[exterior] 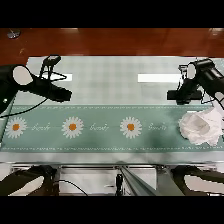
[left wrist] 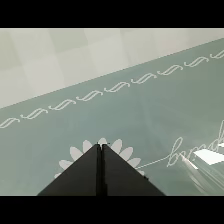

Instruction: Fold the shirts.

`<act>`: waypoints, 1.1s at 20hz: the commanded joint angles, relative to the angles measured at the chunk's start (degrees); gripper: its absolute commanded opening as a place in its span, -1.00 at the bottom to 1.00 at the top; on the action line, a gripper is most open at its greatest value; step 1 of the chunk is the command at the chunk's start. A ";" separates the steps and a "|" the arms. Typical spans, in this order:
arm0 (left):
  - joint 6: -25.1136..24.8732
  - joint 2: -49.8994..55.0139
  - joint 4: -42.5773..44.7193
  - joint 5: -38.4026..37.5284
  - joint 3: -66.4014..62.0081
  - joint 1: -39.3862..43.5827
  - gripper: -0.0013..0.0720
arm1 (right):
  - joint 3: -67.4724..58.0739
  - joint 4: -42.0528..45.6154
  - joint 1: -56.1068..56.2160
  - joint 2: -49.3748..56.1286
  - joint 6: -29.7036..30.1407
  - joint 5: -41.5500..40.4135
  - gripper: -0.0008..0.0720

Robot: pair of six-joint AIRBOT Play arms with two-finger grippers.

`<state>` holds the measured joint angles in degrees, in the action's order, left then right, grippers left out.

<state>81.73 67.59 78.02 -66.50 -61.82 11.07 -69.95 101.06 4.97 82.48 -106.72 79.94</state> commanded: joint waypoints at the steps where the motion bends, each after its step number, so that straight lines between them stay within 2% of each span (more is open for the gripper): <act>1: -0.02 0.02 0.00 0.00 0.02 0.02 -0.91 | -0.02 0.00 -0.04 -0.04 -0.02 0.00 -0.89; 9: -0.15 0.02 0.02 0.00 0.02 0.02 -0.91 | -0.02 0.00 -0.04 -0.02 -0.02 0.00 -0.89; 11: -8.98 0.04 0.46 4.17 0.02 0.02 -0.91 | -0.02 0.00 -0.04 -0.02 -0.02 0.00 -0.89; 12: -10.62 0.04 0.46 6.73 0.02 0.02 -0.91 | -0.02 0.00 -0.04 -0.04 -0.02 0.00 -0.89; 18: -10.58 0.04 -0.11 14.47 0.02 0.04 -0.91 | -0.02 -0.02 -0.04 -0.02 -0.02 -0.79 -0.89; 22: -10.54 0.13 -1.31 24.52 0.02 0.04 -0.91 | -0.02 2.19 -0.04 -0.04 0.07 -4.72 -0.89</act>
<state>71.55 67.64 77.56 -49.19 -61.82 11.07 -69.95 101.32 4.97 82.48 -106.72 77.84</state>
